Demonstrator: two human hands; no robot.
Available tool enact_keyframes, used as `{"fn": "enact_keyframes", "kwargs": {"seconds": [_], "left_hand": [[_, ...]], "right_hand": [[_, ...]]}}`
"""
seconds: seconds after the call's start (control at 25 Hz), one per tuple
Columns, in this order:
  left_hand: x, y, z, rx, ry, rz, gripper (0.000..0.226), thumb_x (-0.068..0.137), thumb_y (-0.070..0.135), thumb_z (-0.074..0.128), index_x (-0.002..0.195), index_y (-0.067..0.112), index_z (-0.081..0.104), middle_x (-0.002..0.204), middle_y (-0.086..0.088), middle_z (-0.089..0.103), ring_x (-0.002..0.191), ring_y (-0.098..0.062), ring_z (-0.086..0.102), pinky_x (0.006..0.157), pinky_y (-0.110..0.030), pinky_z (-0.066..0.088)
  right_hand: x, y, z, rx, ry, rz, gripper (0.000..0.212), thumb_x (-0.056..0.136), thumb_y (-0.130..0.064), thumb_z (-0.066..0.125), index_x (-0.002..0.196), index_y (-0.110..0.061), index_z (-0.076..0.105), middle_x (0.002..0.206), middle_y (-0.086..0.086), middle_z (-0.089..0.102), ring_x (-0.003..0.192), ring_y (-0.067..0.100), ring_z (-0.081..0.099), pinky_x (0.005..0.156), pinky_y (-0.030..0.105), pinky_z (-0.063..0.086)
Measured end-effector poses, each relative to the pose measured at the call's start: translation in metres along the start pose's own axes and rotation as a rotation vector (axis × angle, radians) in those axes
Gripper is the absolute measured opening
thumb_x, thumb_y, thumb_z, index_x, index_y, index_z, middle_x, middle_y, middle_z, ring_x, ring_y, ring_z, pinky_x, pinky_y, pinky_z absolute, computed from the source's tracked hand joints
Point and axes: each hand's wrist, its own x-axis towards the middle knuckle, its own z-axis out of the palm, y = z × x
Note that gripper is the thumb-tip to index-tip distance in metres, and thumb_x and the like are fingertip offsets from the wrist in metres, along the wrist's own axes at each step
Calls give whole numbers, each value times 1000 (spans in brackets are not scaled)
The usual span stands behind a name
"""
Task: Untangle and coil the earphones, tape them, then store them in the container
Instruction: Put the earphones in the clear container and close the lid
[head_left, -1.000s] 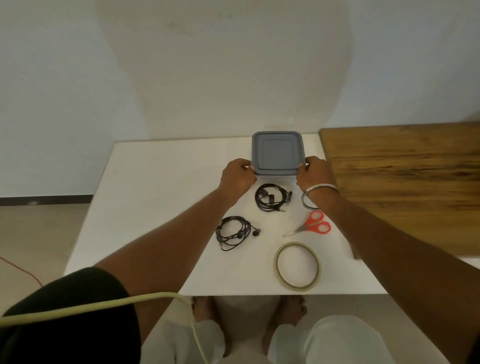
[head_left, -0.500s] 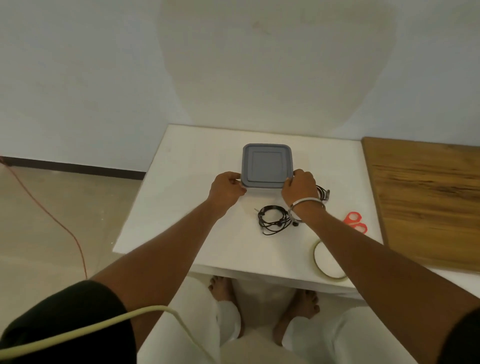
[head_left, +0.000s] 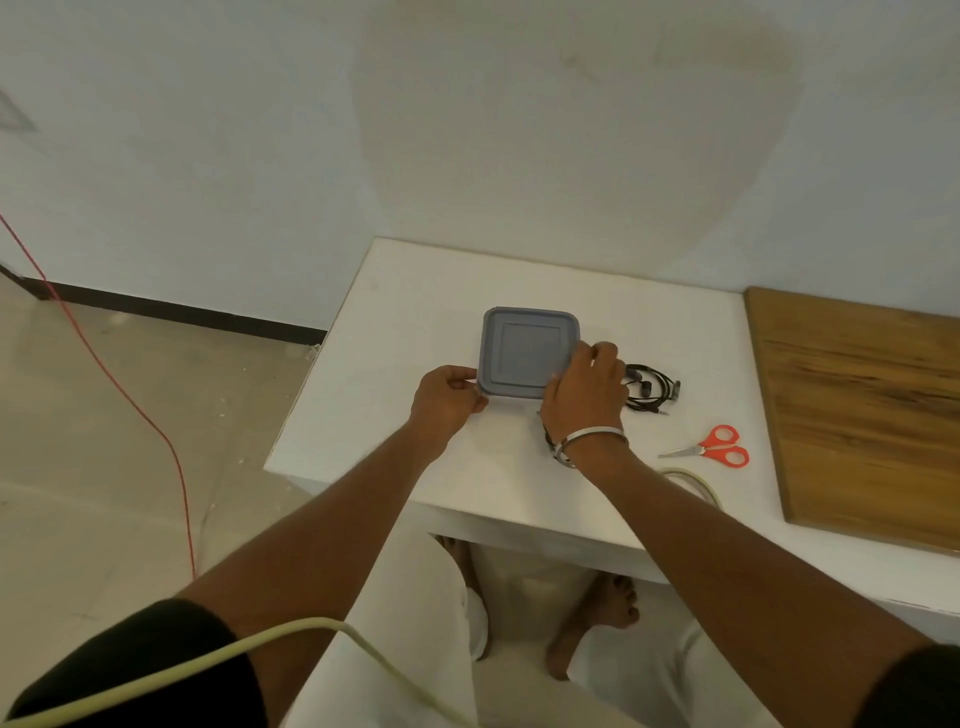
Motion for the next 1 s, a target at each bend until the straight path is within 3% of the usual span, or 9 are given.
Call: {"fn": "enact_keyframes", "kwargs": {"seconds": [0.08, 0.24, 0.44, 0.6, 0.8, 0.88, 1.0], "left_hand": [[0, -1, 0, -13, 1, 4, 29, 88, -1, 62, 117, 4, 61, 87, -7, 69, 84, -22, 70, 91, -37, 56], [-1, -3, -1, -62, -9, -6, 29, 89, -5, 58, 117, 5, 60, 89, -7, 69, 78, -16, 70, 76, -25, 58], [0, -6, -7, -123, -53, -39, 32, 87, -6, 62, 118, 0, 60, 103, -16, 67, 93, -28, 69, 90, -38, 57], [0, -5, -8, -128, -66, -48, 30, 87, -5, 62, 116, 0, 60, 102, -16, 68, 91, -26, 70, 88, -36, 58], [-3, -5, -10, -139, -52, -46, 16, 88, -3, 62, 100, 8, 63, 94, -12, 67, 82, -22, 71, 92, -38, 56], [-4, -4, -8, -150, -49, -52, 15, 88, -4, 60, 94, 9, 63, 87, -11, 65, 78, -23, 69, 95, -40, 55], [-4, -4, -9, -158, -54, -47, 16, 88, -6, 57, 95, 8, 62, 85, -10, 63, 76, -25, 68, 98, -43, 52]], "right_hand": [[-2, -14, 4, 27, 33, -158, 36, 89, -23, 52, 123, -12, 47, 124, 11, 42, 112, 30, 42, 87, 43, 39], [-4, -37, 24, -61, -94, -359, 34, 90, -33, 52, 119, -14, 48, 122, 8, 44, 113, 27, 42, 92, 40, 38], [-1, -36, 35, -174, -69, -438, 31, 88, -23, 54, 116, -14, 47, 122, 8, 45, 108, 28, 44, 88, 39, 38], [0, -32, 29, -185, -67, -525, 26, 90, -26, 49, 113, -13, 49, 121, 8, 46, 106, 26, 46, 87, 39, 38], [6, -25, -8, 64, 150, -606, 17, 85, -27, 51, 91, -11, 51, 91, 6, 51, 78, 21, 50, 71, 36, 44], [19, -16, -27, 258, 284, -547, 13, 85, -23, 51, 89, -11, 48, 87, 5, 50, 71, 19, 47, 63, 30, 40], [45, 7, -50, 681, 474, -191, 13, 93, -21, 44, 96, -8, 46, 86, 4, 49, 71, 15, 46, 63, 25, 39]]}}
